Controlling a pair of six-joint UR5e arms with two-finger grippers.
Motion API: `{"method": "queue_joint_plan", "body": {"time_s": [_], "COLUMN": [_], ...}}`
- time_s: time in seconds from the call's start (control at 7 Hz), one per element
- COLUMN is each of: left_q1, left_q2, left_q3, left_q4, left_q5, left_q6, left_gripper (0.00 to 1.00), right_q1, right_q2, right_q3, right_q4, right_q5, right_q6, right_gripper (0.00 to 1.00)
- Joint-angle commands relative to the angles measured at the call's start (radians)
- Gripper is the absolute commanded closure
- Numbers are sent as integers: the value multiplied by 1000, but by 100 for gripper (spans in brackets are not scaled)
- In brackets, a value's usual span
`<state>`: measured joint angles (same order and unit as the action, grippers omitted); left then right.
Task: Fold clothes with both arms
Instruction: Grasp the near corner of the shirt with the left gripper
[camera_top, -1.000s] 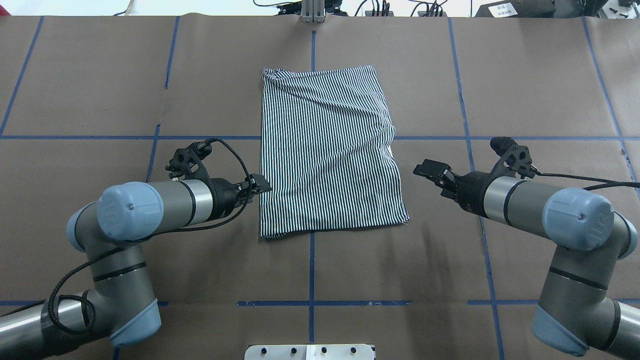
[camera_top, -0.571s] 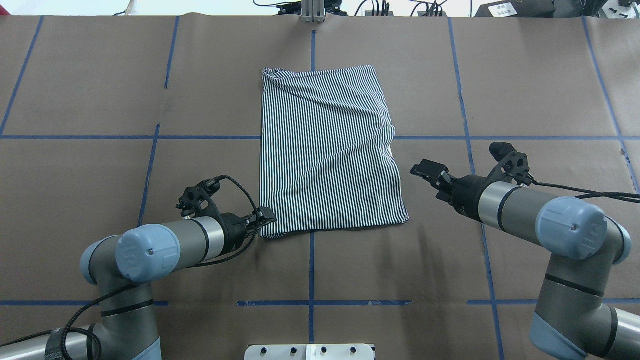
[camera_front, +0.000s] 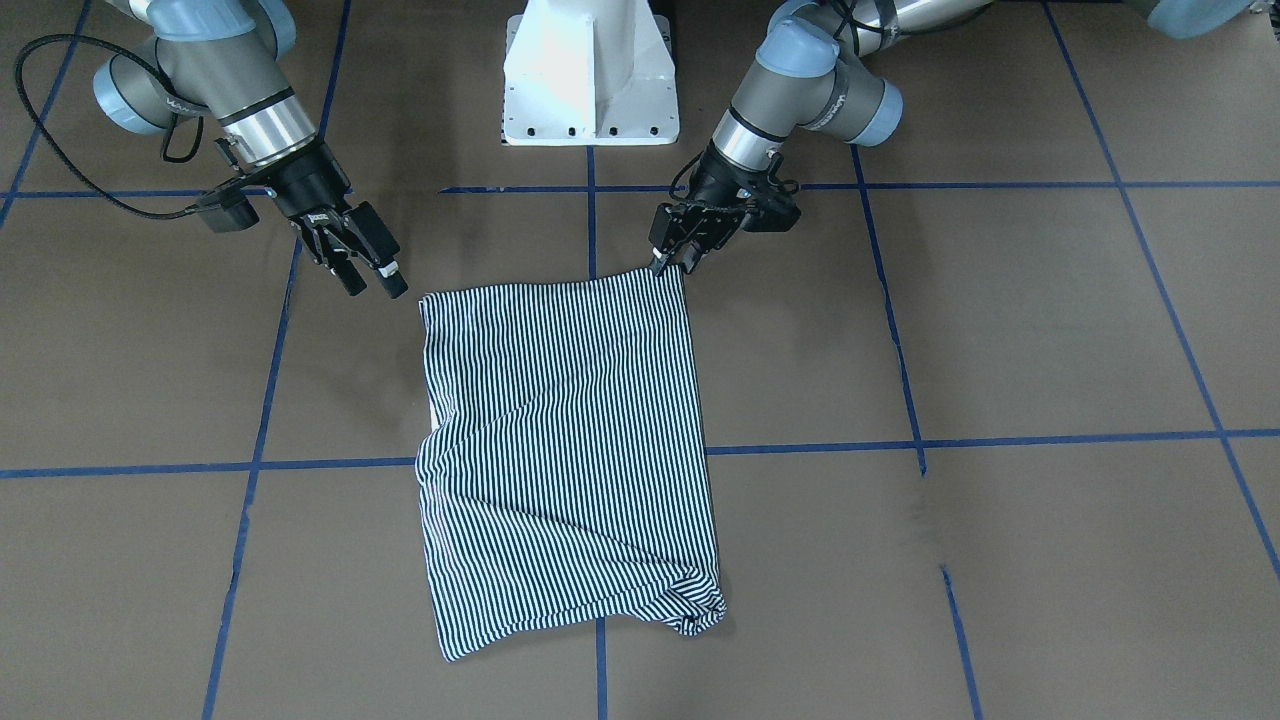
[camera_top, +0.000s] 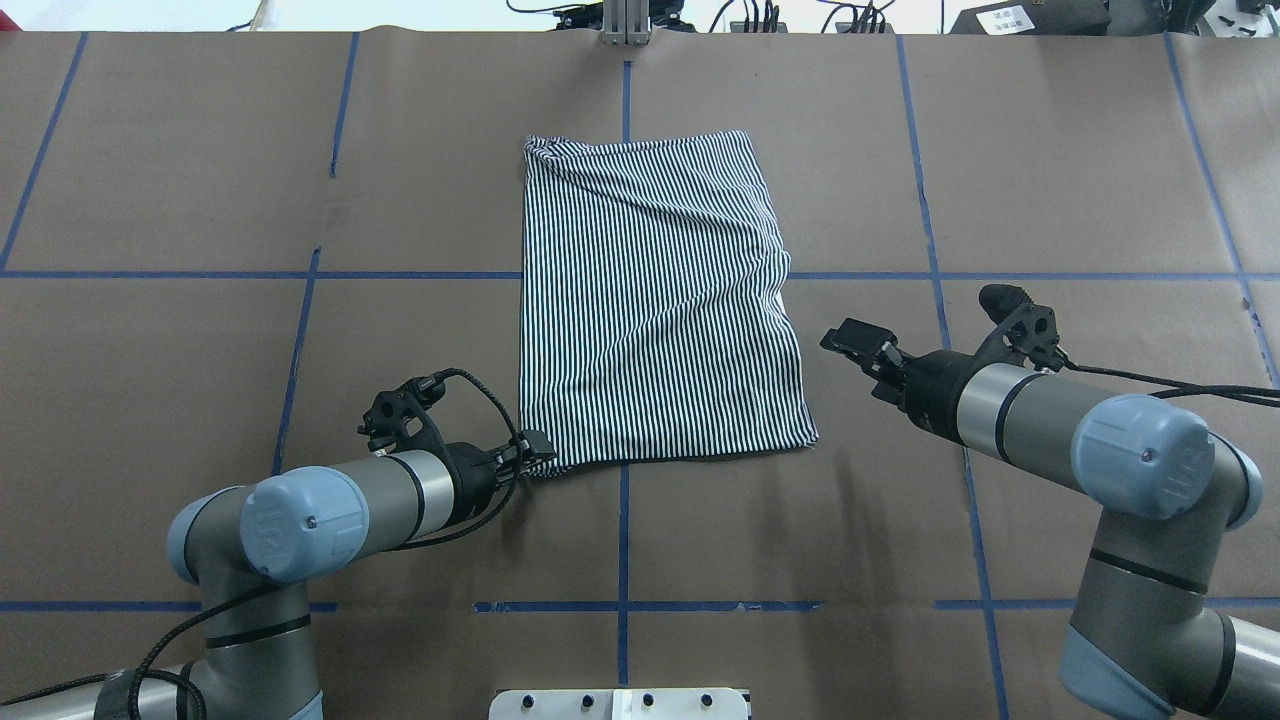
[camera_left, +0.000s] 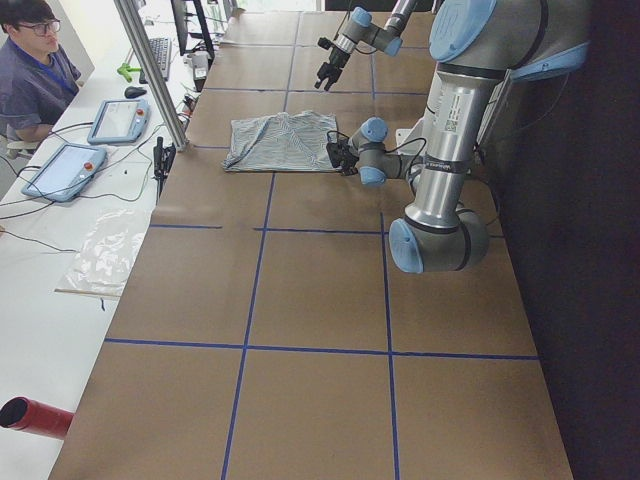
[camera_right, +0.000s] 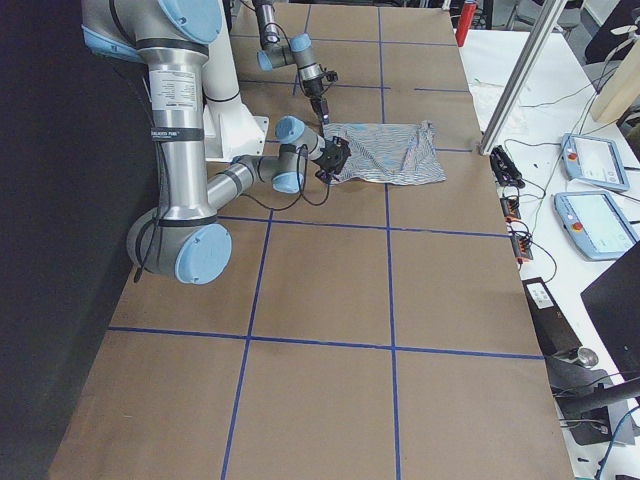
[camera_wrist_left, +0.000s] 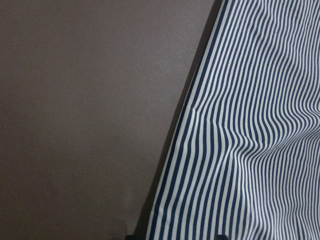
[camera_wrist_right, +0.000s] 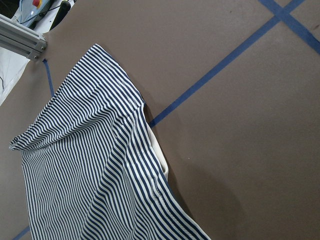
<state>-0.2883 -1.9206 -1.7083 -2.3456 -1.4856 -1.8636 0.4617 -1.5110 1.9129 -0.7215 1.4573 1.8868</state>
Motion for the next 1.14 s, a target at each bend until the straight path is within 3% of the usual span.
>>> {"method": "queue_joint_plan", "body": {"time_s": [0.0, 0.57, 0.71, 0.86, 1.0], "left_q1": [1, 29, 29, 29, 29], "left_q2": [0, -8, -12, -12, -11], "left_q3": [1, 6, 7, 7, 7], "left_q4": [0, 0, 0, 0, 0], "left_q5": [-1, -1, 1, 13, 18], "left_q6": [0, 0, -2, -3, -2], "left_gripper": [39, 39, 45, 58, 60], "right_q1": [0, 0, 0, 0, 0], "right_q2": [0, 0, 0, -1, -1], "right_q3": [0, 2, 0, 2, 0], "right_q4": [1, 1, 1, 1, 1], "right_q5": [-2, -2, -2, -2, -2], "right_q6": [0, 0, 0, 0, 2], "right_gripper": [2, 2, 2, 2, 2]}}
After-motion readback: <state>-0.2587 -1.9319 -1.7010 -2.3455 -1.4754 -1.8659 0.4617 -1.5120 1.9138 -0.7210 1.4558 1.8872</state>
